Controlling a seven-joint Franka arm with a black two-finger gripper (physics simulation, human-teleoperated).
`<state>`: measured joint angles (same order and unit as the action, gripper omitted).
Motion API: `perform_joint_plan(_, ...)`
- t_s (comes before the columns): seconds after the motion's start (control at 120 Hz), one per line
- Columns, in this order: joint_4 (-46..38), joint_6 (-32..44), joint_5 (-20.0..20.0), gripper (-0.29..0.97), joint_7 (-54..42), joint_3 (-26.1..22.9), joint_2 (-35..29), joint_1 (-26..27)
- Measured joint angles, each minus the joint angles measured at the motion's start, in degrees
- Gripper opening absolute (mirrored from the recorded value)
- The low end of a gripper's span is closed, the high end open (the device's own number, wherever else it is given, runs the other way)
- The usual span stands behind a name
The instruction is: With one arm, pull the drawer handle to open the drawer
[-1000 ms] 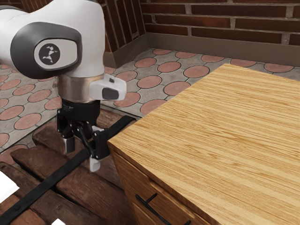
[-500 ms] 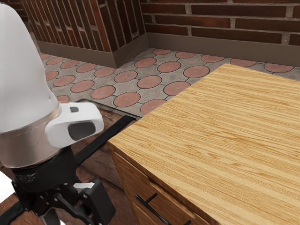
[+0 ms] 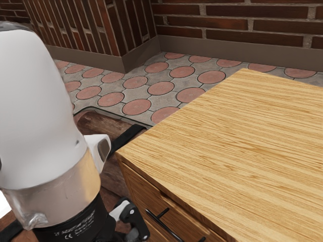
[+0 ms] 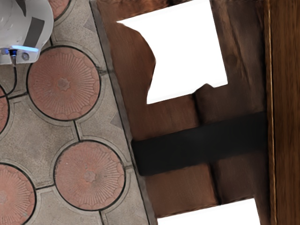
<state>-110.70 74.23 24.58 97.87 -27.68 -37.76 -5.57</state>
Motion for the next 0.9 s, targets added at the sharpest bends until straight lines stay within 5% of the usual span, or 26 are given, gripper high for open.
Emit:
perform_joint_plan(0.183,0.05,8.07,-7.15,0.68,12.55,-1.23,-0.3,1.09)
perform_joint_plan(0.508,-0.45,14.93,-12.73,0.68,22.97,-2.44,-0.25,5.92)
perform_joint_plan(0.9,-0.59,16.9,-13.63,0.68,30.26,-2.18,-0.02,7.35)
